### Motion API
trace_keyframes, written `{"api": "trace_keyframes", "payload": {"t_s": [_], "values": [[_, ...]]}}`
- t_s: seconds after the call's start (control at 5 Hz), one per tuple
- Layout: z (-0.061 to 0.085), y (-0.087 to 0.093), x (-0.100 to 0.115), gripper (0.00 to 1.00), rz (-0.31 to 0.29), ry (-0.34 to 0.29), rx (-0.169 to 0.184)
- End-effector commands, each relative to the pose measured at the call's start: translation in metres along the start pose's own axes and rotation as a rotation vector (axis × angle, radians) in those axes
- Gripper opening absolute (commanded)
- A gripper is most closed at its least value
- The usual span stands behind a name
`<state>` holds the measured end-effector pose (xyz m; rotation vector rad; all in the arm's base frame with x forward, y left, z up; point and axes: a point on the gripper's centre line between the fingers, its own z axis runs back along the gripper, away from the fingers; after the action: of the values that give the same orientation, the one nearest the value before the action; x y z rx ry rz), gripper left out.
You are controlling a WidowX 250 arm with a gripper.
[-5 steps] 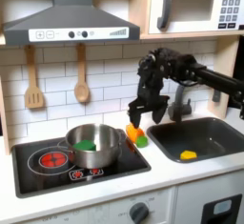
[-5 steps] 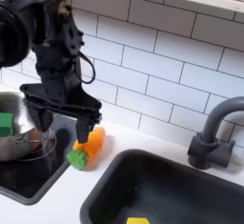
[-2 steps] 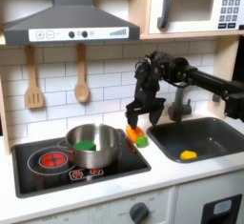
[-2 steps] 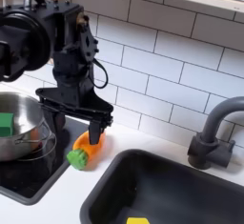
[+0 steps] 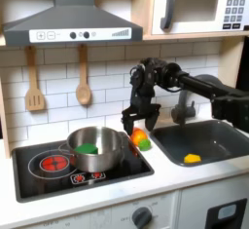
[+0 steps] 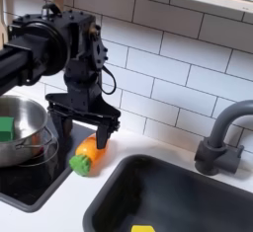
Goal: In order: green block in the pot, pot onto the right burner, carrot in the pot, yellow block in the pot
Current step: 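Put the carrot in the pot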
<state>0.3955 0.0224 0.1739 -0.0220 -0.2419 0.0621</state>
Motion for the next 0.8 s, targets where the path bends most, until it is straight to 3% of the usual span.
{"api": "trace_keyframes", "payload": {"t_s": [0.0, 0.6], "values": [[-0.01, -0.003, 0.005, 1.0, -0.014, 0.016, 0.001], [-0.022, -0.004, 0.003, 1.0, -0.028, 0.047, 0.004]]}}
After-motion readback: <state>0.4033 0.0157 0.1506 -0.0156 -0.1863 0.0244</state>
